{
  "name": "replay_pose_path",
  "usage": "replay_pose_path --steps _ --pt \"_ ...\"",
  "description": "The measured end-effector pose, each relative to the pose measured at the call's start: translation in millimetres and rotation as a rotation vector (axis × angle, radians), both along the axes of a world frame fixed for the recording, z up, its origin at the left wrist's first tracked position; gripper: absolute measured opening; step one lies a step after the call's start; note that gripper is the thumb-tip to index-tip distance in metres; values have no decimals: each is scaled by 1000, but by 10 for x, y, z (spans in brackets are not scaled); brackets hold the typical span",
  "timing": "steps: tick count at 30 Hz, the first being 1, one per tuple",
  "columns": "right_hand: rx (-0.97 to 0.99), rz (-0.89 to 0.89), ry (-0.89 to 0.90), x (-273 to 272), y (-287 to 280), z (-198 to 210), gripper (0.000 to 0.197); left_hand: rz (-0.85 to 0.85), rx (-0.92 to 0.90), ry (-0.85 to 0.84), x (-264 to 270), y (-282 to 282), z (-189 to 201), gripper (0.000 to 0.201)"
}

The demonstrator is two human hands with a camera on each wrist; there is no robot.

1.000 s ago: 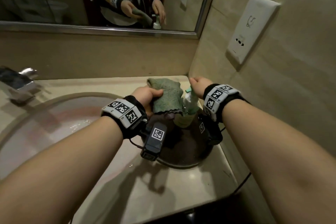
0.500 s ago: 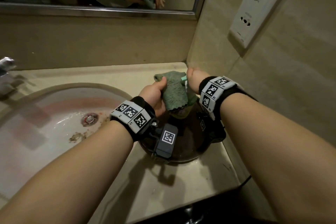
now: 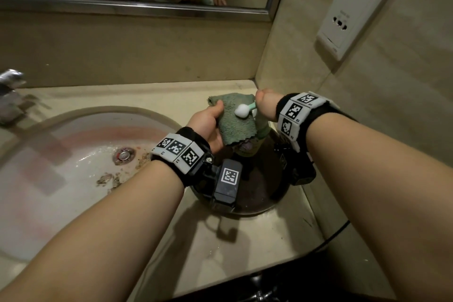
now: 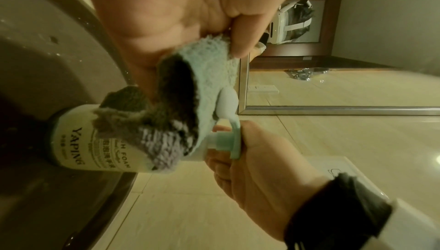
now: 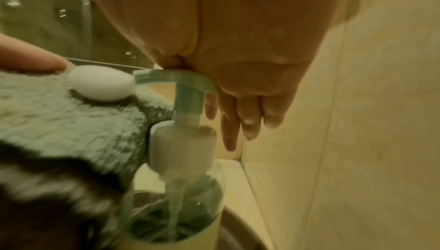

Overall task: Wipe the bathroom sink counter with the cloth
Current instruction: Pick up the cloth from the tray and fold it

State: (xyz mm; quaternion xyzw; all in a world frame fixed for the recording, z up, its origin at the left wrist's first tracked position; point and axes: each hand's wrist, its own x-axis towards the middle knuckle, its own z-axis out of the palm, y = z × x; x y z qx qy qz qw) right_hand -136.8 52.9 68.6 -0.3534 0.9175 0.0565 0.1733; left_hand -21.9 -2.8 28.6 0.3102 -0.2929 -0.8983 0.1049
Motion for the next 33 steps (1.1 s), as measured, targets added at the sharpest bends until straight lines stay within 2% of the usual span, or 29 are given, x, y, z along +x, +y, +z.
replay_pose_path --steps 6,9,19,23,28,31,33 --pt "30 53 23 11 -12 72 35 13 19 -3 56 8 78 43" --pt "-34 2 -24 27 17 30 37 15 47 17 54 17 65 44" --pt "-97 -79 -46 58 -64 40 39 44 90 119 150 -68 155 46" --pt "-93 -113 -115 30 28 25 40 65 123 131 241 -93 144 45" --pt "-168 -115 -174 114 74 270 53 114 107 203 479 -242 247 45" --pt "-325 -104 -146 198 54 396 54 119 72 227 601 -286 290 51" --pt "-438 -98 -236 236 -20 472 55 107 55 243 675 -301 318 54"
